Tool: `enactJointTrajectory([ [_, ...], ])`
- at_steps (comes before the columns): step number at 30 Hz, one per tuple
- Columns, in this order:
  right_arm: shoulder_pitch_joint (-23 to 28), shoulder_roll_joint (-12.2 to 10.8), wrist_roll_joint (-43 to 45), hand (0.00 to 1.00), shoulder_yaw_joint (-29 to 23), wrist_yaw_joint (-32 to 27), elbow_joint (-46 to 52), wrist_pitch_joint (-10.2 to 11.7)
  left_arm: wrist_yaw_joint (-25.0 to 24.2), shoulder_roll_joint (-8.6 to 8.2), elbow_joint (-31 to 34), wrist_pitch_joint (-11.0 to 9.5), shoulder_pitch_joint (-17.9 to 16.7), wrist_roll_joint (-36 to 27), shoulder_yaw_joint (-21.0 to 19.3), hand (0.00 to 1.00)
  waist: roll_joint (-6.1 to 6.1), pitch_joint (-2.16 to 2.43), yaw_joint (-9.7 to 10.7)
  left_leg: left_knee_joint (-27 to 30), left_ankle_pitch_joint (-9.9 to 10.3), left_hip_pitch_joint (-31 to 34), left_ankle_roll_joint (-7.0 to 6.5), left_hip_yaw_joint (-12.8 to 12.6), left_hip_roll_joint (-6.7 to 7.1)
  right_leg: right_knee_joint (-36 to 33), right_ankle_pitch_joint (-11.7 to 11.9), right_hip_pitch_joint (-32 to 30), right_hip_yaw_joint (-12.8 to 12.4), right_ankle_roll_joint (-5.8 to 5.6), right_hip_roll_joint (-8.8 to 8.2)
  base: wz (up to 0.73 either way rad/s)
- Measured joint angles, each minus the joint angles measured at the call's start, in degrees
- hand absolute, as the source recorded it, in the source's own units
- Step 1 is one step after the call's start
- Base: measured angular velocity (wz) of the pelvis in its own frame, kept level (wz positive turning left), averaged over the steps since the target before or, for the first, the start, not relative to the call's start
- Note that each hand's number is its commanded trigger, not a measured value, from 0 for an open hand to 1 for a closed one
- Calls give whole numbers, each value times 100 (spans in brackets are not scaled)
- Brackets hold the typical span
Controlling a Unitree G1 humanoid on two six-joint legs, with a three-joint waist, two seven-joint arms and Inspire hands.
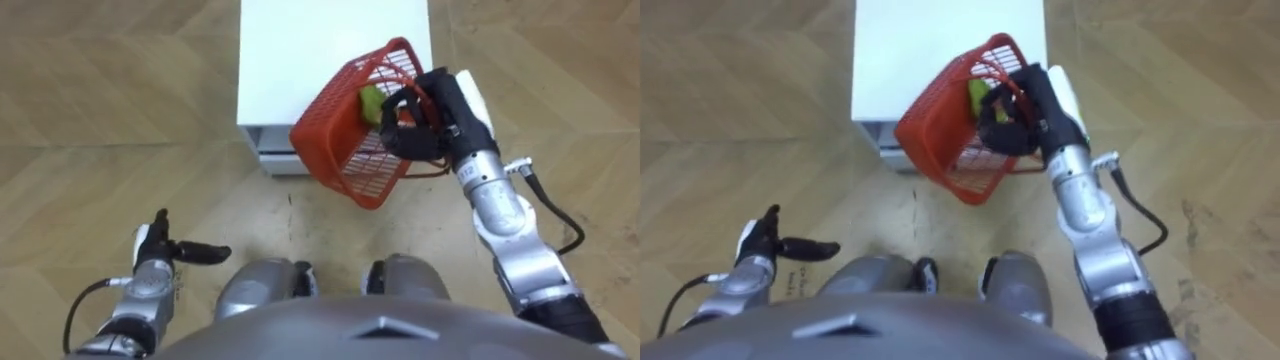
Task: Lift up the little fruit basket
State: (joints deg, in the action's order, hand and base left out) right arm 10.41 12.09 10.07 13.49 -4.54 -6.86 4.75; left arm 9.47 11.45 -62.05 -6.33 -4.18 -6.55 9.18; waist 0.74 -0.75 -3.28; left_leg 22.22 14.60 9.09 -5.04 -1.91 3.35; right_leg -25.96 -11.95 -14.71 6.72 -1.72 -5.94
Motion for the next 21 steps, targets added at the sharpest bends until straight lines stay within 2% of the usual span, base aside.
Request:
enactJointTrajectory([
  [1, -9, 5, -111, 100, 59, -45, -41, 0, -8, -20, 10, -5, -63, 2, 1, 0, -36, 27, -41, -79, -7, -114, 21, 30, -66, 229, 42, 218, 81, 50, 44, 16],
  [4, -24, -3, -363, 100, 164, -77, -68, 6, -8, 0, 11, -3, -235, -5, -41, 0, -54, 30, -24, -480, -88, -460, 161, 13, -168, 700, 72, 670, 211, 97, 157, 22],
  [8, -56, -16, -393, 100, 156, -133, -77, 6, -42, -50, 16, 9, -434, 121, -159, 0, -15, 48, -138, -975, -121, -777, 211, 26, -266, 1115, 109, 929, 220, 139, 312, -3],
  [13, -111, -15, -405, 100, 153, -261, -81, 6, -96, -75, 16, 23, -531, 224, -271, 0, 32, 58, -161, -1058, -125, -909, 218, 45, -267, 1413, 116, 1210, 243, 134, 353, 2],
  [18, -406, -10, -341, 100, 109, -593, -81, 27, -127, -75, 28, 22, -483, 365, -294, 0, 44, 53, -145, -979, -125, -855, 219, 43, -259, 1442, 130, 1223, 251, 153, 341, 7],
  [19, -509, -43, -332, 100, 104, -727, -128, 58, -124, -69, 29, 9, -450, 396, -349, 0, 146, -7, -131, -324, -108, -509, 264, -109, -195, 1506, 184, 1267, -21, 180, 219, 42],
  [20, -628, -98, -363, 100, 94, -905, -263, 116, -123, -48, 17, -7, -370, 389, -335, 0, 371, -93, -107, 103, -24, 151, 387, -256, -62, 1601, 205, 1292, -484, 146, 72, 61],
  [21, -687, -66, -381, 100, 46, -986, -354, 170, -125, -62, 19, -18, -303, 369, -331, 0, 356, -80, -98, -110, -66, 469, 399, -255, -62, 1593, 211, 1237, -491, 132, 55, 74],
])
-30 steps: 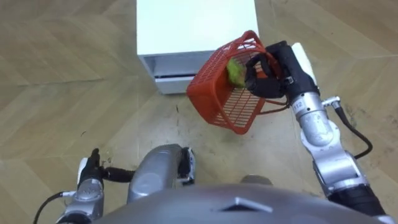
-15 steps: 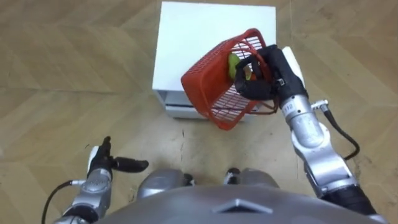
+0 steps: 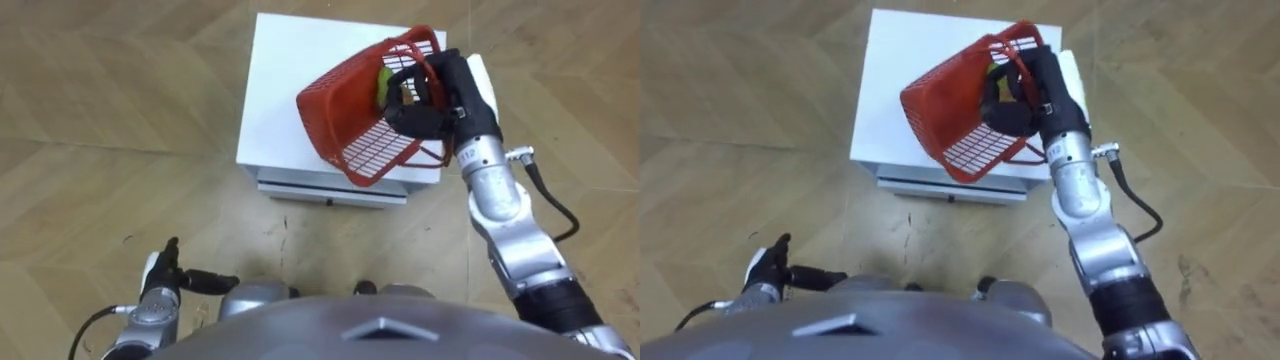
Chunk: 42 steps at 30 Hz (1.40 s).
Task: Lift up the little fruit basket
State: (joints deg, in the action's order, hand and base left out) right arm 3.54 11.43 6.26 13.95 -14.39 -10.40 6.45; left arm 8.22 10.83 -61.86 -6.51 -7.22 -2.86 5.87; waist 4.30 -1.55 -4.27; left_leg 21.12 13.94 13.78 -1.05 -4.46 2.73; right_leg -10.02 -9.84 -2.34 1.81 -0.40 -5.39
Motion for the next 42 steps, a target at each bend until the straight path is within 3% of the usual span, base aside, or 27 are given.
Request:
enactJointTrajectory([
  [1, -147, 101, -35, 100, -173, -101, -166, 8, 3, 23, 5, -36, 141, 2, 9, 0, -148, 48, -58, -305, -707, 568, -420, -190, -193, -132, -122, -161, 70, -190, 77, 46],
  [2, -377, 45, -25, 100, -182, -170, -504, -32, 37, 61, -59, 2, 194, -7, 1, 0, -58, 93, -219, -191, -735, 618, -318, -348, -182, -248, -275, -256, 302, -399, -15, 25],
  [3, -485, 51, -13, 100, -186, -185, -635, -34, 55, 56, -103, 17, 204, -7, -2, 0, -60, 87, -267, -212, -740, 613, -326, -320, -182, -254, -270, -275, 516, -431, -51, -6],
  [4, -675, 56, -16, 100, -208, -250, -887, -21, 106, 49, -149, 67, 183, -6, 4, 0, -95, 69, -354, -304, -751, 546, -345, -281, -185, -207, -256, -305, 746, -432, -79, -6],
  [5, -743, 58, -16, 100, -227, -304, -971, -22, 113, 40, -152, 101, 169, 4, 4, 0, -106, 75, -383, -366, -757, 519, -355, -281, -184, -168, -224, -317, 807, -445, -83, -4],
  [6, -863, 76, 13, 100, -257, -446, -1060, -22, 122, 32, -160, 150, 142, 4, -18, 0, -98, 72, -410, -472, -762, 504, -362, -279, -150, -79, -72, -379, 950, -429, -117, 4],
  [8, -1058, 104, 64, 100, -262, -661, -1252, -22, 122, -10, -184, 242, 106, 5, -25, 0, -88, 65, -419, -574, -850, 526, -330, -267, -102, -70, -114, -385, 1113, -382, -132, 5],
  [11, -1155, 108, -133, 100, -291, -871, -1489, -27, 131, -15, -237, 282, 78, 10, -37, 0, -92, 62, -400, -641, -928, 588, -277, -163, -123, -89, -112, -488, 1214, -290, -56, 10],
  [15, -1249, 112, -169, 100, -395, -1082, -1731, -43, 135, -7, -255, 409, 28, 18, -56, 0, -80, 51, -393, -641, -1012, 745, -240, -27, -155, -214, -100, -614, 1440, -265, -25, 13],
  [19, -1538, 125, -367, 100, -402, -1322, -1903, -149, 132, 34, -360, 578, -14, 41, -25, 0, -33, 7, -414, -622, -1070, 896, -246, -7, -179, -279, -80, -773, 1575, -231, -19, 6],
  [25, -1912, 135, -429, 100, -421, -1579, -2429, -148, 108, 81, -478, 743, -36, 261, 11, 0, -58, -8, -416, -574, -1086, 1095, -274, 152, -119, -383, -79, -930, 1759, -228, -58, 9],
  [29, -2055, 189, -508, 100, -429, -1636, -2727, -149, 7, 93, -459, 750, 6, 271, 109, 0, -63, -18, -432, -557, -1139, 1313, -328, 157, -80, -564, -106, -1195, 1802, -262, -128, 8],
  [30, -2071, 190, -537, 89, -435, -1651, -2732, -150, -4, 92, -457, 749, 17, 321, 108, 0, -63, -18, -436, -557, -1145, 1361, -338, 155, -74, -611, -114, -1257, 1801, -264, -142, 0],
  [32, -2170, 192, -605, 44, -433, -1748, -2773, -150, -1, 97, -457, 744, 58, 418, 109, 0, -46, -31, -448, -536, -1160, 1478, -361, 155, -54, -741, -137, -1430, 1757, -275, -178, 0],
  [33, -2224, 192, -603, 8, -433, -1766, -2808, -150, 1, 99, -457, 744, 65, 470, 108, 0, -34, -39, -460, -535, -1162, 1496, -365, 153, -50, -780, -141, -1472, 1735, -277, -186, 0],
  [34, -2344, 197, -602, 0, -434, -1811, -2941, -150, 3, 100, -456, 746, 81, 520, 110, 0, -19, -47, -478, -532, -1166, 1530, -372, 154, -43, -789, -144, -1505, 1731, -280, -196, 0],
  [42, -2442, 244, -599, 0, -426, -1829, -3166, -160, 23, 103, -461, 759, 109, 583, 136, 0, 24, -82, -577, -403, -1159, 1702, -397, 277, 8, -790, -162, -1597, 1905, -290, -230, 8],
])
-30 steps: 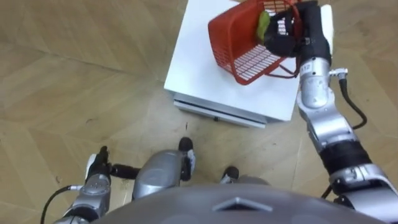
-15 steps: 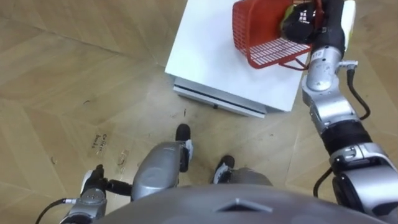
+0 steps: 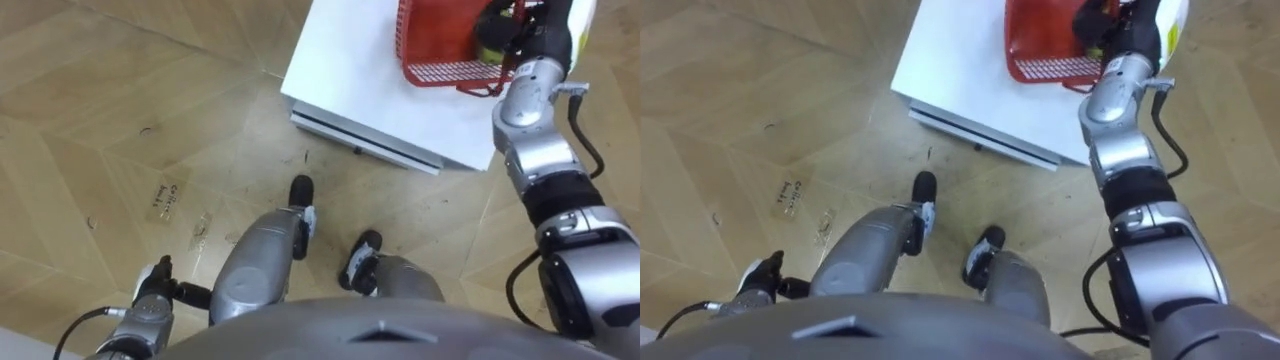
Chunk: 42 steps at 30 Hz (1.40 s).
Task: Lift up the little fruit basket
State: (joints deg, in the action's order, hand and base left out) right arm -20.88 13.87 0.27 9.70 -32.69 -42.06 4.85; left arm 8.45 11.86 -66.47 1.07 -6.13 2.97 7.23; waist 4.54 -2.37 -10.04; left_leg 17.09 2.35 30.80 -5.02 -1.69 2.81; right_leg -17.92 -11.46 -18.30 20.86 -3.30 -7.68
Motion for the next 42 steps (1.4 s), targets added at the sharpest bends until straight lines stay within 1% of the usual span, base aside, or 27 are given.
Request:
enactJointTrajectory([
  [3, 14, 0, -26, 0, 35, 133, -55, -6, -8, 20, 1, 30, 1, 7, 90, 0, 18, -11, -30, 8, 4, 8, -5, 2, 0, -22, 0, -20, 4, 1, -2, -3],
  [6, 99, 1, -44, 0, 35, 206, -53, -126, -22, 21, 0, 40, 1, 4, 77, 0, 33, -10, -44, 7, 4, 18, -5, 0, -4, -108, -8, -74, -5, 2, -14, -1],
  [8, 159, 0, -44, 0, 35, 306, -53, -213, -26, 31, 0, 92, 1, 4, 76, 0, 60, -1, -42, 20, 4, 38, -5, -1, -9, -198, -19, -131, -10, 6, -27, 0],
  [10, 176, 1, -44, 0, 36, 381, -47, -246, -26, 33, 0, 108, 1, 4, 77, 0, 92, 14, -40, 37, 3, 64, -6, -5, -15, -232, -19, -168, -12, 6, -29, 0],
  [12, 192, 1, -46, 0, 37, 443, -47, -247, -27, 34, -4, 109, 1, 2, 78, 0, 119, 23, -35, 53, 2, 61, -7, -7, -20, -289, -19, -182, -12, 6, -38, 0],
  [13, 202, 0, -46, 0, 38, 495, -47, -247, -27, 43, -13, 109, 0, 2, 79, 0, 152, 46, -39, 69, 2, 55, -7, -10, -22, -286, -20, -170, -13, 6, -37, 0],
  [15, 202, 1, -46, 0, 38, 552, -44, -247, -30, 52, -15, 108, 1, 2, 79, 0, 185, 68, -37, 85, 2, 42, -8, -10, -22, -281, -19, -141, -13, 6, -35, 0],
  [21, 281, -2, -44, 0, 86, 715, -38, -246, -44, 97, -41, 110, 1, -1, 79, 0, 204, 67, -35, 94, 7, -157, -8, 2, -18, -182, -21, 121, 28, 6, -20, 1],
  [24, 363, -8, -37, 0, 86, 738, -31, -246, -44, 93, -35, 111, 1, 1, 79, 0, 204, 67, -32, 143, 22, -155, 15, 2, -19, -165, -41, 152, 28, 39, -13, 0],
  [27, 441, -8, 0, 0, 75, 837, -5, -246, -73, 93, -10, 112, 0, 4, 39, 0, 203, 68, -10, 234, 43, -156, -6, -4, -33, -147, -52, 182, 26, 48, -5, 0],
  [31, 789, -4, 13, 0, -36, 933, 481, -234, -154, 90, 52, 96, -24, 7, -118, 0, 227, 85, 25, 255, 56, -245, -28, -31, -32, -75, -57, 292, -20, 26, 3, -2],
  [32, 909, -3, 132, 0, -84, 967, 632, -218, -156, 90, 58, 91, -34, 60, -214, 0, 234, 92, 69, 251, 64, -296, -39, -33, -20, -51, -56, 353, -32, 12, 2, -3],
  [34, 1082, -2, 283, 0, -206, 977, 810, -176, -144, 96, 93, 83, -47, 169, -341, 0, 258, 111, 71, 204, 71, -415, -50, -73, -10, -18, -46, 450, -89, -11, -5, -9],
  [36, 1172, 19, 282, 0, -247, 978, 998, -170, -123, 108, 134, 29, -103, 155, -443, 0, 292, 144, 109, 115, 71, -571, -51, -147, -11, 49, -26, 551, -173, -28, -8, -16],
  [39, 1357, 147, 255, 0, -249, 986, 1310, -74, -111, 123, 171, 12, -111, 127, -476, 0, 288, 160, 246, 41, 100, -822, -50, -204, -17, 219, 19, 820, -215, -44, 17, -8],
  [40, 1463, 200, 271, 0, -251, 985, 1358, -43, -106, 124, 276, 11, -135, 128, -479, 0, 276, 164, 276, 43, 131, -914, -45, -203, -21, 316, 40, 951, -216, -55, 40, -6],
  [41, 1590, 219, 362, 0, -252, 985, 1357, -48, -84, 122, 443, 12, -185, 129, -479, 0, 276, 166, 343, 45, 169, -1012, -38, -210, -24, 408, 58, 1084, -221, -58, 58, 0],
  [42, 1668, 218, 458, 0, -251, 991, 1358, -49, -51, 114, 527, 10, -211, 128, -479, 0, 276, 166, 360, 42, 189, -1066, -35, -221, -25, 440, 60, 1149, -226, -60, 60, -15],
])
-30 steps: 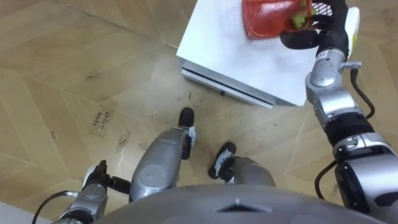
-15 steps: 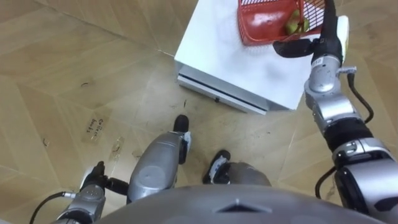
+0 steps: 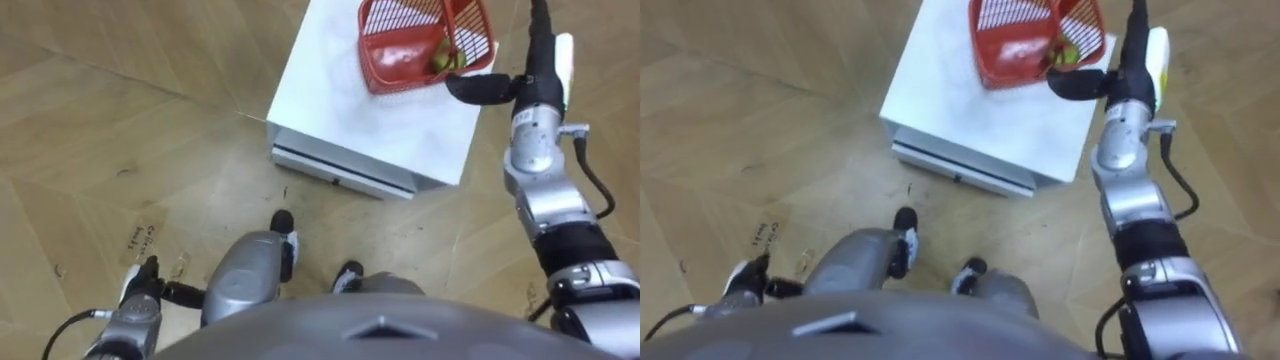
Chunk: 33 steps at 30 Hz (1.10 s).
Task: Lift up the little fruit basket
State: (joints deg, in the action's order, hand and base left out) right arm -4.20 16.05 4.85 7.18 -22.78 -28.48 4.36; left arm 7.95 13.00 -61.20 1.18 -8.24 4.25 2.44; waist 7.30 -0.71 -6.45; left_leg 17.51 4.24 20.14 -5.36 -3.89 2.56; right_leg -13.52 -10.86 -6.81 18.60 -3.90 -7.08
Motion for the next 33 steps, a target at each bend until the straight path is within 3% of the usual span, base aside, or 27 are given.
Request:
enactJointTrajectory([
  [2, 246, 0, 280, 0, 0, 81, 2, -12, 47, -48, 268, -1, -50, -34, 3, 0, -19, 9, 15, -9, 75, -168, 5, -125, -22, 3, -6, 107, -156, -10, -2, -24],
  [6, 565, 0, 555, 0, -39, 113, -309, -16, 42, -75, 435, -24, -34, -31, -85, 0, -115, 25, 165, -34, 157, -453, -2, -205, -37, 103, 19, 394, -236, -22, 13, -14],
  [14, 1298, -43, 666, 0, -247, 584, -2087, -135, 23, -117, 459, -53, -144, 42, -397, 0, -412, 82, 434, -430, 240, -1229, 82, -397, -39, 221, 12, 963, -446, -36, 16, -13],
  [19, 1361, -127, 501, 0, -517, 779, -2809, -168, -13, -126, 377, -104, -136, 171, -642, 0, -424, 65, 495, -496, 240, -1430, 140, -496, -75, 298, 6, 1110, -462, -41, 39, -11],
  [23, 1373, -280, 308, 0, -1017, 1020, -3174, -275, -164, -140, 382, -94, -274, 562, -855, 0, -405, 61, 548, -475, 300, -1596, 162, -496, -79, 391, 6, 1326, -449, -40, 56, 0],
  [27, 1363, -299, 251, 0, -1083, 1380, -3671, -383, -239, -172, 288, 80, -446, 1222, -933, 0, -467, 47, 606, -432, 373, -1725, 193, -489, -85, 395, 5, 1473, -440, -41, 62, 0],
  [33, 1345, -359, 262, 0, -1051, 1819, -4395, -932, -469, -387, -24, 507, -531, 1670, -901, 0, -597, 64, 603, -291, 485, -1794, 186, -475, -87, 372, -59, 1621, -501, -43, 58, 1],
])
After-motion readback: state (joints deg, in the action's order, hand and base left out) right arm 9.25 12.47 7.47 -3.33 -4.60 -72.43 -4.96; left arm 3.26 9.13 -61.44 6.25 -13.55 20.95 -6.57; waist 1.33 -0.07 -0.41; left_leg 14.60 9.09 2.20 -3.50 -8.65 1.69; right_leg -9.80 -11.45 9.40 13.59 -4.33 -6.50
